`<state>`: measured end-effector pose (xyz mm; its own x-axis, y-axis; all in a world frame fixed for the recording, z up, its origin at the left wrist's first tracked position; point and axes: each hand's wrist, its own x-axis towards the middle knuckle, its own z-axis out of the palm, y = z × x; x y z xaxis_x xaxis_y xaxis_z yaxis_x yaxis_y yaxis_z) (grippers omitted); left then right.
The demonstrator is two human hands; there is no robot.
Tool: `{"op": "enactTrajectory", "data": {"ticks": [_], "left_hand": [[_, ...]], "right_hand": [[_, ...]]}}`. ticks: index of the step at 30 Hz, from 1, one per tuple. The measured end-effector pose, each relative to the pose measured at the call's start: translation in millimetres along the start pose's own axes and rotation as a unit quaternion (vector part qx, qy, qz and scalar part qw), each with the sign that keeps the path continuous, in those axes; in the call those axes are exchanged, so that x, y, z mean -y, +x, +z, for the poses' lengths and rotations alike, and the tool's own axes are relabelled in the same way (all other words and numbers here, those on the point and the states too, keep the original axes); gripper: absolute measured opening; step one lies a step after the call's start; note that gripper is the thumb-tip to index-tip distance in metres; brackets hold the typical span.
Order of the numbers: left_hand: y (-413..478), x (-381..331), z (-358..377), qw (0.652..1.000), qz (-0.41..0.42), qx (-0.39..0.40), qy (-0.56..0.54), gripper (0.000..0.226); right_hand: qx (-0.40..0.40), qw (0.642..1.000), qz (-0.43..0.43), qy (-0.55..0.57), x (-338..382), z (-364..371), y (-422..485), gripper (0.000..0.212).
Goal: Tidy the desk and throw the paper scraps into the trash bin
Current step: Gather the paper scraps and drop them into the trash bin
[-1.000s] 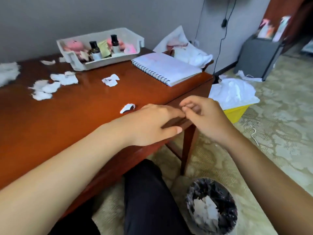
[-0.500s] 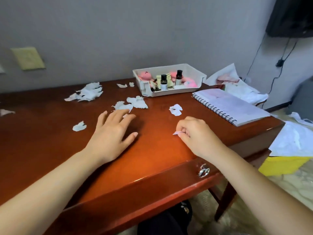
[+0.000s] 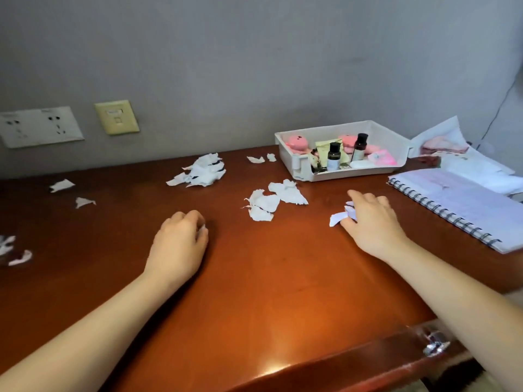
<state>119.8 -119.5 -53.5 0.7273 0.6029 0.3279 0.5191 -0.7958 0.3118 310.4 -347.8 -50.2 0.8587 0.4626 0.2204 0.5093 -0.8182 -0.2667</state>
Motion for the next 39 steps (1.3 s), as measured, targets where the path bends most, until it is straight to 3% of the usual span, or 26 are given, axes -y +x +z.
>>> {"op": "enactTrajectory", "data": {"ticks": [5, 10, 14, 16, 20, 24, 27, 30, 34, 39], "left_hand": [[18, -11, 11, 0.993, 0.107, -0.014, -0.052, 0.009], [43, -31, 24, 0.977, 0.194, -0.022, -0.091, 0.009], [59, -43, 35, 0.975, 0.195, -0.026, -0.107, 0.01], [64, -46, 37, 0.977, 0.187, -0.019, -0.096, 0.02], [72, -44, 41, 0.986, 0.148, 0.055, -0.052, 0.065], [79, -42, 45, 0.983, 0.127, 0.13, -0.039, 0.084], [87, -38, 46, 0.984, 0.117, 0.124, -0.051, 0.074], [95, -31, 48, 0.986, 0.112, 0.099, -0.067, 0.067], [106, -23, 49, 0.986, 0.128, 0.084, -0.067, 0.069], [121, -22, 55, 0.977, 0.165, 0.12, -0.053, 0.061]], "right_hand": [[0.001, 0.991, -0.092, 0.1, 22, 11, 16, 0.039], [0.018, 0.979, -0.133, 0.154, 49, 24, 34, 0.045], [0.003, 0.963, -0.12, 0.243, 62, 29, 51, 0.047], [0.01, 0.95, -0.124, 0.287, 64, 29, 56, 0.047], [-0.007, 0.931, -0.115, 0.347, 63, 28, 58, 0.048], [0.018, 0.956, -0.144, 0.256, 64, 34, 61, 0.05], [0.061, 0.967, -0.172, 0.176, 68, 38, 63, 0.072], [0.08, 0.969, -0.181, 0.148, 70, 41, 71, 0.08], [0.094, 0.974, -0.177, 0.107, 82, 47, 86, 0.079], [0.083, 0.98, -0.152, 0.1, 92, 55, 101, 0.072]]}}
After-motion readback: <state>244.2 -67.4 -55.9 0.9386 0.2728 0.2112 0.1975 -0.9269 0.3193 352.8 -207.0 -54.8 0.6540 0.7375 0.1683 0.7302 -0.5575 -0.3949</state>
